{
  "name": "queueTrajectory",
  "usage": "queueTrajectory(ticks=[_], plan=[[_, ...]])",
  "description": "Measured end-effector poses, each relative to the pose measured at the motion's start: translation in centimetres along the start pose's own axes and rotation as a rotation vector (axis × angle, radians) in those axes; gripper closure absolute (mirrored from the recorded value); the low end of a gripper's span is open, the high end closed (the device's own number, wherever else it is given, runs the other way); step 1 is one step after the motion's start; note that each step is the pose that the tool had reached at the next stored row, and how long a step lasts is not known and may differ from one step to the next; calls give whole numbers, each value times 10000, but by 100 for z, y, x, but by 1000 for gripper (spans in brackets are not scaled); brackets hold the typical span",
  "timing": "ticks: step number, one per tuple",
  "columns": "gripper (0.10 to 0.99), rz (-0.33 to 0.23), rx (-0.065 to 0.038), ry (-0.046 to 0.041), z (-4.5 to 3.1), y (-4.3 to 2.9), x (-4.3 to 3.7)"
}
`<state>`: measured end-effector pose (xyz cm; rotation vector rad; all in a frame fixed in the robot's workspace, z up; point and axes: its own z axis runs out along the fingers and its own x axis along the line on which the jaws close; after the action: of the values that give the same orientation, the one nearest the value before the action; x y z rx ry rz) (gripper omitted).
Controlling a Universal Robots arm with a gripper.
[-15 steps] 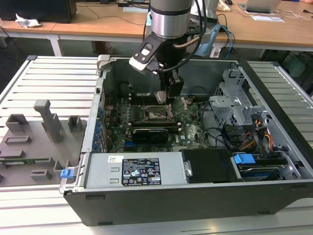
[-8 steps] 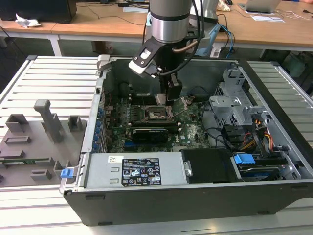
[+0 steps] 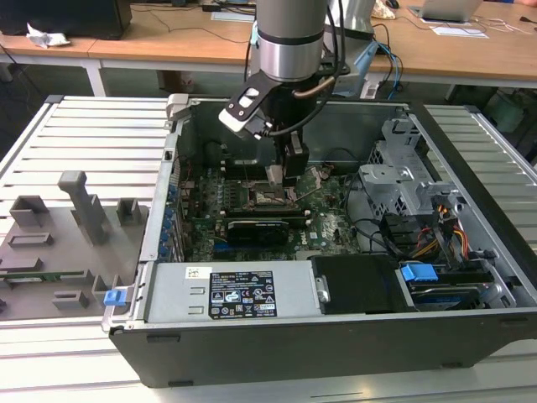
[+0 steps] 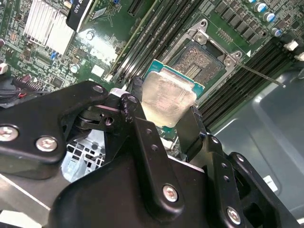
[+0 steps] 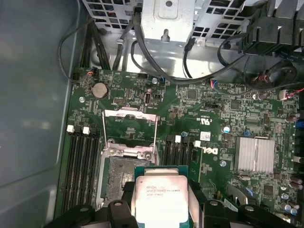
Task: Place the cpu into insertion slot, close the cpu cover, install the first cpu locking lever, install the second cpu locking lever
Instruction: 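Place the cpu into insertion slot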
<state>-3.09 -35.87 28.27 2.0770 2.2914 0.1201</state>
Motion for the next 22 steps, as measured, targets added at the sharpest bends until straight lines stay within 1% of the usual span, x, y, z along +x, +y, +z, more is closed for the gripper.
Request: queueTrajectory(ticks=[1, 8, 13, 22], plan=[[557, 0, 0, 0, 17, -2, 0], [557, 0, 0, 0, 64, -6, -1], [557, 0, -1, 0, 114, -10, -2], [557, 0, 0, 0, 165, -15, -3]])
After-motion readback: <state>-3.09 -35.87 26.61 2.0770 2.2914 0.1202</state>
